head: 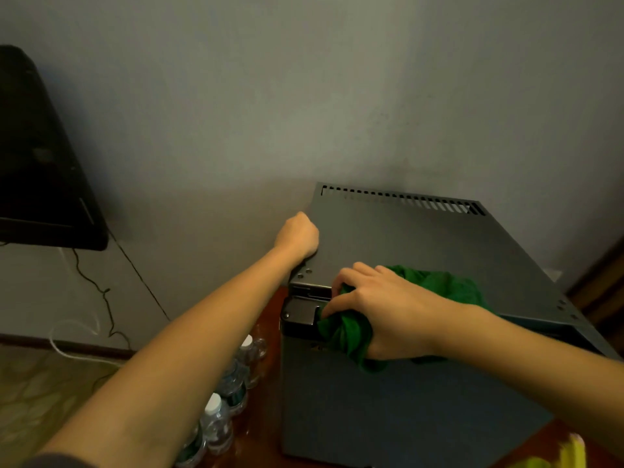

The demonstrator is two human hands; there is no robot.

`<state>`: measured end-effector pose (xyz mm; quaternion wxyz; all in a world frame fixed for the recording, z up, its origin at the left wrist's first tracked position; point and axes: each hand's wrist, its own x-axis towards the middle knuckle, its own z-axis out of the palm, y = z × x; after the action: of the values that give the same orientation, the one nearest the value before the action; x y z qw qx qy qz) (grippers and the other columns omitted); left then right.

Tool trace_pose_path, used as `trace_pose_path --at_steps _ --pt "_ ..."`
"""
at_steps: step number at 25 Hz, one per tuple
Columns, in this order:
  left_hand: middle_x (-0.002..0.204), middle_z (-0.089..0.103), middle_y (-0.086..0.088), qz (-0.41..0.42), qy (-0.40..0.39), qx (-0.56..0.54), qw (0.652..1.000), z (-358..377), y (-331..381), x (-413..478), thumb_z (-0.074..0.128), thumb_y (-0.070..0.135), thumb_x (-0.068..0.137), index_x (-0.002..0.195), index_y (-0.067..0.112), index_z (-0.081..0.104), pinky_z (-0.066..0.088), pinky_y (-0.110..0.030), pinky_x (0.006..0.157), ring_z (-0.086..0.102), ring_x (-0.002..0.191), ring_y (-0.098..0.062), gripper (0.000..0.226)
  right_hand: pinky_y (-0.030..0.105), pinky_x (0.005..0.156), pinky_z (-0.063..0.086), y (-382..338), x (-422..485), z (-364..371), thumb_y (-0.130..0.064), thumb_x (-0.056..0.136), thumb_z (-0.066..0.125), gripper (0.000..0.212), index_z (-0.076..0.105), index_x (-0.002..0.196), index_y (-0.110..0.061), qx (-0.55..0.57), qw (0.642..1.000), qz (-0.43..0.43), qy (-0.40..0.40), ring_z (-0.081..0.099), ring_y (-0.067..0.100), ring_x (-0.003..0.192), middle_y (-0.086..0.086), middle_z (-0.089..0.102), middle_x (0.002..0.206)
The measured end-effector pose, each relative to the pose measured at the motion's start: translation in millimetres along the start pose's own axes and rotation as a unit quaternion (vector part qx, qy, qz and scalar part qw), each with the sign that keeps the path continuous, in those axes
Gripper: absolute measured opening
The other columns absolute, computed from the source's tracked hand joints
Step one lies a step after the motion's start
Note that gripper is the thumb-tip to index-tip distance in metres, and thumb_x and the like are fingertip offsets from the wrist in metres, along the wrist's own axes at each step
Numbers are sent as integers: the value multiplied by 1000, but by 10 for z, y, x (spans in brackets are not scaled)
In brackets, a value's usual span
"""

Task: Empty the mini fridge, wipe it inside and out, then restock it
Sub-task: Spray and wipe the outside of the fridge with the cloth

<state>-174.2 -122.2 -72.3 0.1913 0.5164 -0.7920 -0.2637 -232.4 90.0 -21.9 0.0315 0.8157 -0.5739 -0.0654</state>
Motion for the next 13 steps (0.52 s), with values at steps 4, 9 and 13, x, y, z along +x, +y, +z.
trace_pose_path --at_steps 4,9,13 --pt "126 54 -23 8 -10 13 1000 -8 -36 20 32 10 99 122 -2 48 47 -41 85 55 109 -39 30 36 90 38 128 -248 1 -42 75 65 60 43 130 -46 -10 999 27 -16 36 15 113 -8 38 122" --pt "127 52 -24 10 -4 10 1000 5 -1 16 34 9 98 122 -3 46 45 -41 81 54 109 -39 30 33 91 36 194 -568 14 -41 78 65 67 35 137 -50 -14 996 78 -47 32 12 113 -12 31 123" --pt "129 50 -24 8 6 28 1000 5 26 3 32 11 98 122 -3 46 42 -39 79 53 112 -40 30 38 84 37 -60 -143 18 -37 74 64 66 42 136 -43 -29 999 37 -6 34 17 111 -5 35 121"
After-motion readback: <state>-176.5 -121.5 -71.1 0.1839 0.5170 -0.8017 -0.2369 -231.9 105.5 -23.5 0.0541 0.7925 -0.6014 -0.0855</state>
